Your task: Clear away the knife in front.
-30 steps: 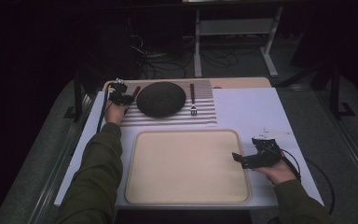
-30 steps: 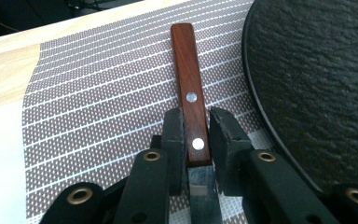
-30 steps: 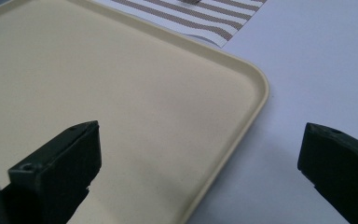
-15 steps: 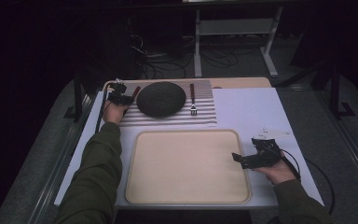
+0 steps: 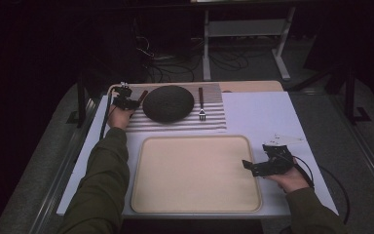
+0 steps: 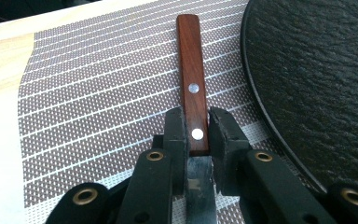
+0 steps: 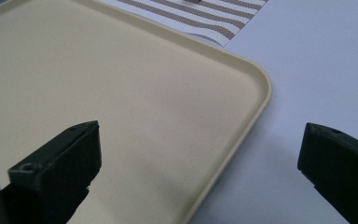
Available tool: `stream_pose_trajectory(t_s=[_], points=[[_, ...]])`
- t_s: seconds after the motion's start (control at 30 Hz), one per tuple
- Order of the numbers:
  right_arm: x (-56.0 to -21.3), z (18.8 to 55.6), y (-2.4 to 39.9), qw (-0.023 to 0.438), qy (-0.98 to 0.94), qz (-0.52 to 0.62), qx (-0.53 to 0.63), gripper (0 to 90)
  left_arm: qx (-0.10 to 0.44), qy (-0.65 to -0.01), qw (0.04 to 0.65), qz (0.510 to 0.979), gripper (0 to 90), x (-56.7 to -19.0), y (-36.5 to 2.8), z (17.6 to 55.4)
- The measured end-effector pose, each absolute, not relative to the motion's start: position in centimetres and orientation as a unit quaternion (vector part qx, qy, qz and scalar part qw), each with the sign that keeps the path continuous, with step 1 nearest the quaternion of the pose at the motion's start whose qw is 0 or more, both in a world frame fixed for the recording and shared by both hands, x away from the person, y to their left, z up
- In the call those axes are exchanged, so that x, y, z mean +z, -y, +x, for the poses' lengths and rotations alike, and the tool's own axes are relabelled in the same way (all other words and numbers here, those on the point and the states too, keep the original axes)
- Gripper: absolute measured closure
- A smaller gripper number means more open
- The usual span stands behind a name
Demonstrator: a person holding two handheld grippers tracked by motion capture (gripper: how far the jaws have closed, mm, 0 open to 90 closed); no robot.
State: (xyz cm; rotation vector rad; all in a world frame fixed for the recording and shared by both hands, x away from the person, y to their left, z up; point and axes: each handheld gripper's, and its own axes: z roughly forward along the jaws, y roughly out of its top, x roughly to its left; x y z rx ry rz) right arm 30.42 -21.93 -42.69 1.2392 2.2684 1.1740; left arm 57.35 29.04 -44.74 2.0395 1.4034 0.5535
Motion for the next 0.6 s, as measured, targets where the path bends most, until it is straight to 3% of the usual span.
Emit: stream_pose_trajectory(t_s=[0.6], points=[[-42.7, 30.5, 22.0, 0.149, -0.789, 0.433, 0.410, 0.0, 0.194, -0.544, 0.302, 0.758, 78.5, -43.1, -30.1, 56.9]])
